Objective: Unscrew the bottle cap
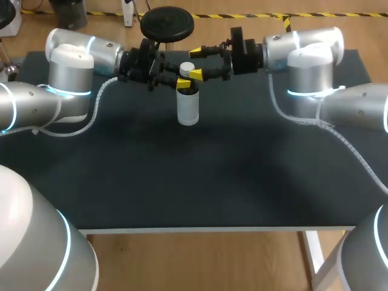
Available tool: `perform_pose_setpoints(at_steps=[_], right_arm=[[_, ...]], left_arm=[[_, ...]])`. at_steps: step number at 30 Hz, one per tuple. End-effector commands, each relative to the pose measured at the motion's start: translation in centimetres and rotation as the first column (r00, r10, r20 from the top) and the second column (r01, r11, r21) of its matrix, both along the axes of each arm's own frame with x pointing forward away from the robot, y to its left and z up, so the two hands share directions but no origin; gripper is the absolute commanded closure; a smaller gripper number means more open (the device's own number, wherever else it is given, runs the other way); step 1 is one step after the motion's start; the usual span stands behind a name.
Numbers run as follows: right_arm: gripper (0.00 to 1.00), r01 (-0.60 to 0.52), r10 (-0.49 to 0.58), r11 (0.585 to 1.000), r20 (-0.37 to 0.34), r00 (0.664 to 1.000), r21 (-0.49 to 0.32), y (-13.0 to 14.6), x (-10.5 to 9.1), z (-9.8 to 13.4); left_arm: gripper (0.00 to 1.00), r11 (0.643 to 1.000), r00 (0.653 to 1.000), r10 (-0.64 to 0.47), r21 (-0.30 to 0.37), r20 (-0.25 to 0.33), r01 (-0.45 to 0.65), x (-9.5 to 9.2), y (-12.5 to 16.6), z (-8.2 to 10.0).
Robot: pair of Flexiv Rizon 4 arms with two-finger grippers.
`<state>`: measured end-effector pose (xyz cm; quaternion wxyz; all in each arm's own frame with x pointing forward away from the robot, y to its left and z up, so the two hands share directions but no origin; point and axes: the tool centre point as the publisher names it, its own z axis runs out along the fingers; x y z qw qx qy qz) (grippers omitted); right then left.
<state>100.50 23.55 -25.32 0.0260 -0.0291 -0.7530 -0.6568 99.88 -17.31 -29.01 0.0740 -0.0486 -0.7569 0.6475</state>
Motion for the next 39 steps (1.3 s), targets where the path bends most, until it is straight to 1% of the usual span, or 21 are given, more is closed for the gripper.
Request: perform_pose_setpoints(at_steps=[1,7,17,19,20,21,22,23,25,26,27,33,39], right_arm=[[0.0,-0.009,0.009,1.0,0.001,1.0,0.007,0.6,0.39,-0.36],[0.0,-0.018,0.018,1.0,-0.001,1.0,0.001,1.12,0.47,-0.48],[0.0,-0.02,0.02,1.0,0.0,1.0,0.001,1.22,0.48,-0.52],[0.15,-0.02,0.02,1.0,0.0,1.0,0.001,1.23,0.5,-0.54],[0.27,-0.021,0.021,1.0,0.0,1.0,0.002,1.23,0.5,-0.55],[0.5,-0.021,0.021,1.0,0.001,1.0,0.002,1.24,0.51,-0.56],[0.55,-0.022,0.022,1.0,0.001,1.0,0.003,1.24,0.52,-0.58],[0.56,-0.022,0.022,1.0,0.001,1.0,0.003,1.24,0.53,-0.6],[0.76,-0.023,0.023,1.0,-0.001,1.0,0.004,1.22,0.58,-0.68],[0.83,-0.024,0.024,1.0,-0.001,1.0,0.004,1.22,0.59,-0.7],[1.0,-0.025,0.025,1.0,-0.002,1.0,0.005,1.22,0.6,-0.72],[1.0,-0.058,0.058,0.998,-0.01,0.998,-0.01,1.17,0.75,-0.82],[1.0,-0.151,0.15,0.988,-0.03,0.988,-0.021,1.0,1.02,-0.67]], left_arm=[[1.0,1.0,1.0,0.0,0.001,0.0,0.0,-0.01,0.02,-0.08],[1.0,1.0,1.0,0.0,0.001,0.0,0.0,-0.01,0.02,-0.08],[1.0,1.0,1.0,0.0,0.001,0.0,0.0,-0.01,0.02,-0.08],[1.0,1.0,1.0,0.0,0.001,0.0,0.0,-0.01,0.02,-0.08],[1.0,1.0,1.0,0.0,0.001,0.0,0.0,-0.01,0.02,-0.08],[1.0,1.0,1.0,0.0,0.001,0.0,0.0,-0.01,0.02,-0.08],[1.0,1.0,1.0,0.0,0.001,0.0,0.0,-0.01,0.02,-0.08],[1.0,1.0,1.0,0.0,0.001,0.0,0.0,-0.01,0.02,-0.08],[1.0,1.0,1.0,0.0,0.001,0.0,0.0,-0.01,0.02,-0.08],[1.0,1.0,1.0,0.0,0.001,0.0,0.0,-0.01,0.02,-0.08],[1.0,1.0,1.0,0.0,0.001,0.0,0.0,-0.01,0.02,-0.08],[1.0,1.0,1.0,0.0,0.001,0.0,0.0,-0.01,0.02,-0.08],[1.0,1.0,1.0,0.0,0.001,0.0,0.0,-0.01,0.02,-0.08]])
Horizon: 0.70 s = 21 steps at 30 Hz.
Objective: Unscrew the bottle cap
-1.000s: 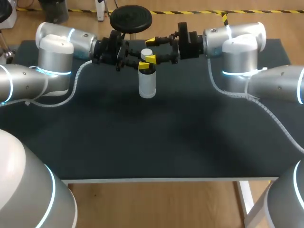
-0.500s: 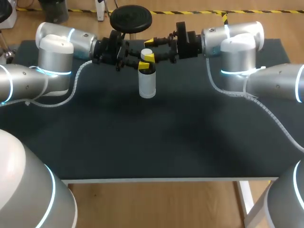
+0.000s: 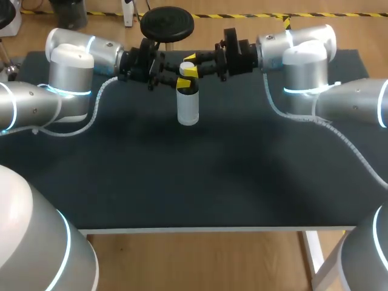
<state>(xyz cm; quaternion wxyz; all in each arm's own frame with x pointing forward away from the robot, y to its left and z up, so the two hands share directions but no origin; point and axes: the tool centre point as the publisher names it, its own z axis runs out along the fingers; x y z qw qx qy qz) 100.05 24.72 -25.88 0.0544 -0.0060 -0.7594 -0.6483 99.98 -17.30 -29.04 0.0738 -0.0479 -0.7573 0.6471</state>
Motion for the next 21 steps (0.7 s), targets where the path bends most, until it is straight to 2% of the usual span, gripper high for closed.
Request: perform_pose_setpoints(at_steps=[1,8,13,15,21], right_arm=[[1.0,-0.099,0.099,0.995,-0.019,0.995,-0.004,-0.2,1.5,0.0],[1.0,-0.268,0.269,0.963,-0.036,0.963,0.031,-0.5,2.0,0.3],[1.0,-0.402,0.403,0.913,-0.01,0.915,0.067,-0.2,2.1,0.0],[1.0,-0.464,0.465,0.883,0.006,0.885,0.074,0.0,2.0,0.0],[1.0,-0.571,0.571,0.818,0.023,0.82,0.07,0.7,1.7,0.1]], left_arm=[[1.0,1.0,1.0,-0.002,0.0,0.0,0.002,-0.1,0.0,-0.1],[1.0,1.0,1.0,-0.002,0.0,0.0,0.002,-0.1,0.0,-0.1],[1.0,1.0,1.0,-0.002,0.0,0.0,0.002,-0.1,0.0,-0.1],[1.0,1.0,1.0,-0.002,0.0,0.0,0.002,-0.1,0.0,-0.1],[1.0,1.0,1.0,-0.002,0.0,0.0,0.002,-0.1,0.0,-0.1]])
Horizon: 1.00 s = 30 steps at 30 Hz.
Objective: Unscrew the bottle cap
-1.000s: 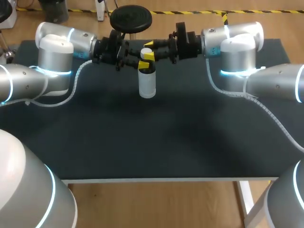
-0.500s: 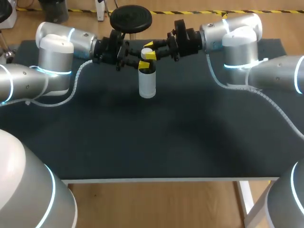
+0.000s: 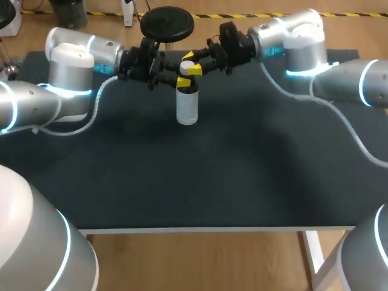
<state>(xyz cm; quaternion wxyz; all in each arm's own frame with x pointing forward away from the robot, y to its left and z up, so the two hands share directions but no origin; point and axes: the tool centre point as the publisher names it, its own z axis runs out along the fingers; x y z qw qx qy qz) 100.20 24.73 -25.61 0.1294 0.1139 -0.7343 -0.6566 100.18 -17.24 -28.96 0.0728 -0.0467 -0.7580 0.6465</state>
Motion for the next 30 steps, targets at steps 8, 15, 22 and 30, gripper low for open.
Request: perform_pose_setpoints(at_steps=[8,15,22,30], right_arm=[[1.0,-0.469,0.469,0.883,-0.031,0.883,0.002,1.4,0.8,0.1],[0.86,-0.523,0.523,0.852,-0.03,0.852,0.012,1.5,0.3,0.4],[0.0,-0.49,0.49,0.872,-0.038,0.871,0.006,1.2,0.1,0.5],[0.0,-0.277,0.276,0.959,-0.02,0.961,-0.066,0.0,-0.2,1.6]], left_arm=[[1.0,1.0,1.0,-0.005,-0.002,0.0,0.005,-0.3,0.0,-0.1],[1.0,1.0,1.0,-0.005,-0.002,0.0,0.005,-0.3,0.0,-0.1],[1.0,1.0,1.0,-0.005,-0.002,0.0,0.005,-0.3,0.0,-0.1],[1.0,1.0,1.0,-0.005,-0.002,0.0,0.005,-0.3,0.0,-0.1]])
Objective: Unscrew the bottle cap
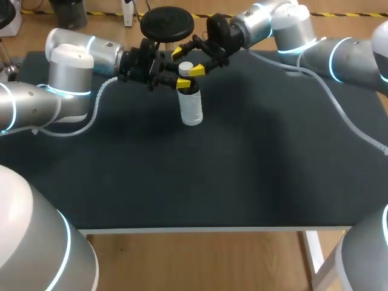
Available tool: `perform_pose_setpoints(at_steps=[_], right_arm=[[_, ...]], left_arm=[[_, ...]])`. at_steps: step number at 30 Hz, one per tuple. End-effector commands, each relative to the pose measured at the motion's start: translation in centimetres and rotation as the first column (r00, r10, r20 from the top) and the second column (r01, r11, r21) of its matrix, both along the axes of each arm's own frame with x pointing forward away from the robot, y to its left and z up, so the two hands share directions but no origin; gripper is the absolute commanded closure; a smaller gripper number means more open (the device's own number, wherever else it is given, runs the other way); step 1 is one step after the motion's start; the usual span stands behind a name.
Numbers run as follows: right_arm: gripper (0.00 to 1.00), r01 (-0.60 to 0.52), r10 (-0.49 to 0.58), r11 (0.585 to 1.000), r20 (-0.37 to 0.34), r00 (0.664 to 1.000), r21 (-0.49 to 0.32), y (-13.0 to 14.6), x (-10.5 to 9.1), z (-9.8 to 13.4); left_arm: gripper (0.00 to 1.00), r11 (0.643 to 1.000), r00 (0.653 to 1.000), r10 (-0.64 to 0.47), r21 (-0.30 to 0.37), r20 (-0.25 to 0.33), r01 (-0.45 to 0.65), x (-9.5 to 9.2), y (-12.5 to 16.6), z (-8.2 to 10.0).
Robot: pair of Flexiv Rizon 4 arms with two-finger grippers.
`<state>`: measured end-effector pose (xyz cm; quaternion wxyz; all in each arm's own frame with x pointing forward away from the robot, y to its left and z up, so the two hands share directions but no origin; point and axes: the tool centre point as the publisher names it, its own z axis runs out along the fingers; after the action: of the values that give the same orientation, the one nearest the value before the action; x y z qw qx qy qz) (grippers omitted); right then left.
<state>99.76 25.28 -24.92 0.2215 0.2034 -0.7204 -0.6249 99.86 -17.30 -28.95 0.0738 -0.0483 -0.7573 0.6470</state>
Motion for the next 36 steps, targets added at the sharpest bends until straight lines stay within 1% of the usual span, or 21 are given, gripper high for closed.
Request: perform_pose_setpoints(at_steps=[1,3,5,6,8,9,10,12,13,16,21,27,30,33,36], right_arm=[[0.0,0.021,-0.02,0.999,0.018,1.0,-0.045,-0.6,0.1,1.1],[0.0,0.06,-0.059,0.997,0.025,0.998,-0.056,-0.7,-0.1,1.2],[0.0,0.138,-0.134,0.986,0.044,0.99,-0.089,-0.8,-0.2,1.3],[0.0,0.155,-0.151,0.983,0.045,0.988,-0.095,-0.8,-0.3,1.4],[0.0,0.233,-0.228,0.965,0.056,0.972,-0.117,-0.9,-0.4,1.5],[0.0,0.248,-0.242,0.962,0.059,0.968,-0.118,-1.0,-0.4,1.5],[0.0,0.295,-0.29,0.948,0.062,0.955,-0.12,-1.1,-0.4,1.6],[0.0,0.341,-0.334,0.929,0.068,0.94,-0.146,-1.1,-0.4,1.7],[0.0,0.404,-0.398,0.899,0.07,0.915,-0.167,-1.2,-0.4,1.7],[0.0,0.471,-0.463,0.867,0.087,0.882,-0.161,-1.3,-0.3,1.8],[0.0,0.553,-0.545,0.821,0.091,0.833,-0.141,-1.6,-0.3,1.7],[0.0,0.649,-0.637,0.753,0.124,0.76,-0.107,-2.4,-0.3,1.6],[0.0,0.678,-0.666,0.729,0.13,0.735,-0.096,-2.6,-0.2,1.5],[0.0,0.696,-0.683,0.711,0.136,0.717,-0.099,-2.7,-0.1,1.3],[0.0,0.724,-0.712,0.681,0.137,0.689,-0.105,-2.5,0.3,1.2]], left_arm=[[1.0,1.0,1.0,-0.001,-0.001,0.0,0.001,0.0,0.0,-0.1],[1.0,1.0,1.0,-0.001,-0.001,0.0,0.001,0.0,0.0,-0.1],[1.0,1.0,1.0,-0.001,-0.001,0.0,0.001,0.0,0.0,-0.1],[1.0,1.0,1.0,-0.001,-0.001,0.0,0.001,0.0,0.0,-0.1],[1.0,1.0,1.0,-0.001,-0.001,0.0,0.001,0.0,0.0,-0.1],[1.0,1.0,1.0,-0.001,-0.001,0.0,0.001,0.0,0.0,-0.1],[1.0,1.0,1.0,-0.001,-0.001,0.0,0.001,0.0,0.0,-0.1],[1.0,1.0,1.0,-0.001,-0.001,0.0,0.001,0.0,0.0,-0.1],[1.0,1.0,1.0,-0.001,-0.001,0.0,0.001,0.0,0.0,-0.1],[1.0,1.0,1.0,-0.001,-0.001,0.0,0.001,0.0,0.0,-0.1],[1.0,1.0,1.0,-0.001,-0.001,0.0,0.001,0.0,0.0,-0.1],[1.0,1.0,1.0,-0.001,-0.001,0.0,0.001,0.0,0.0,-0.1],[1.0,1.0,1.0,-0.001,-0.001,0.0,0.001,0.0,0.0,-0.1],[1.0,1.0,1.0,-0.001,-0.001,0.0,0.001,0.0,0.0,-0.1],[1.0,1.0,1.0,-0.001,-0.001,0.0,0.001,0.0,0.0,-0.1]])
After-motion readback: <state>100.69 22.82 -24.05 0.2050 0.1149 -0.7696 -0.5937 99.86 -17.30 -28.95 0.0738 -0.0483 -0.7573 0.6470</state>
